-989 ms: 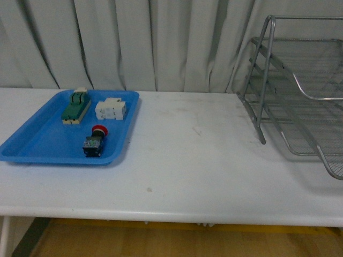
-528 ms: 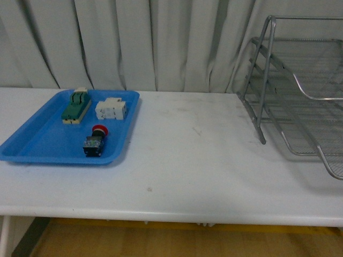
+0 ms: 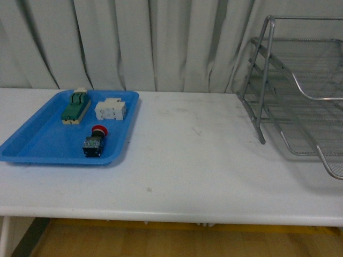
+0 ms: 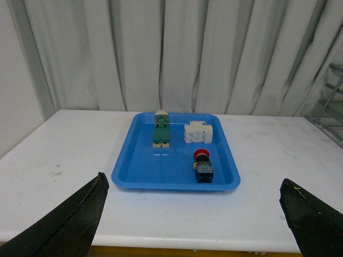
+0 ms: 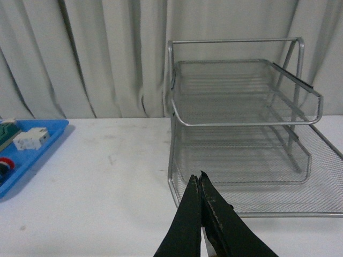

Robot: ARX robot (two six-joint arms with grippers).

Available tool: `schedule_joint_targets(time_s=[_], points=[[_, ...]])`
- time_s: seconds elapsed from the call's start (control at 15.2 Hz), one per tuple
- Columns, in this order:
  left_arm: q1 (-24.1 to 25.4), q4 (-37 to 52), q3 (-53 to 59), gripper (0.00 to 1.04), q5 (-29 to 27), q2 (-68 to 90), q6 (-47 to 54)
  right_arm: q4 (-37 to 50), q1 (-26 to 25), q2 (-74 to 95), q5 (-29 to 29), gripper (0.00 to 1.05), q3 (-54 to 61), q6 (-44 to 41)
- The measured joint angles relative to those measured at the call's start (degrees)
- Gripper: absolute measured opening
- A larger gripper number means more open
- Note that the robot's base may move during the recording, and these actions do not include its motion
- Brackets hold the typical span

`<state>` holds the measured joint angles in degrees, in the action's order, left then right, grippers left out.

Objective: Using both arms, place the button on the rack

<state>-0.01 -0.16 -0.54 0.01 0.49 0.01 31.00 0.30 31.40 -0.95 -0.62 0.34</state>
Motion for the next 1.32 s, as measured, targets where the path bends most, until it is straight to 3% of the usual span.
schedule_joint_targets(time_s=[0.86,0.99,1.25,1.32], points=[[0.0,0.0,0.0,0.98,0.0,0.0,0.0,-20.7,-0.3,-21.2,0.8,0.02,0.0,0.0],[0.0,0.0,0.0,0.98,-0.1,0.0,0.0,-31.4,-0.3,-30.3,0.9,0.02,0.0,0.0],[0.0,0.0,0.0,0.98,0.0,0.0,0.0,-31.2,-0.3,-31.2,0.9,0.02,0.0,0.0],[0.0,0.0,0.0,0.98,0.0,0.0,0.0,-31.2,-0.3,-31.2,1.0,0.09,0.0,-0.2]])
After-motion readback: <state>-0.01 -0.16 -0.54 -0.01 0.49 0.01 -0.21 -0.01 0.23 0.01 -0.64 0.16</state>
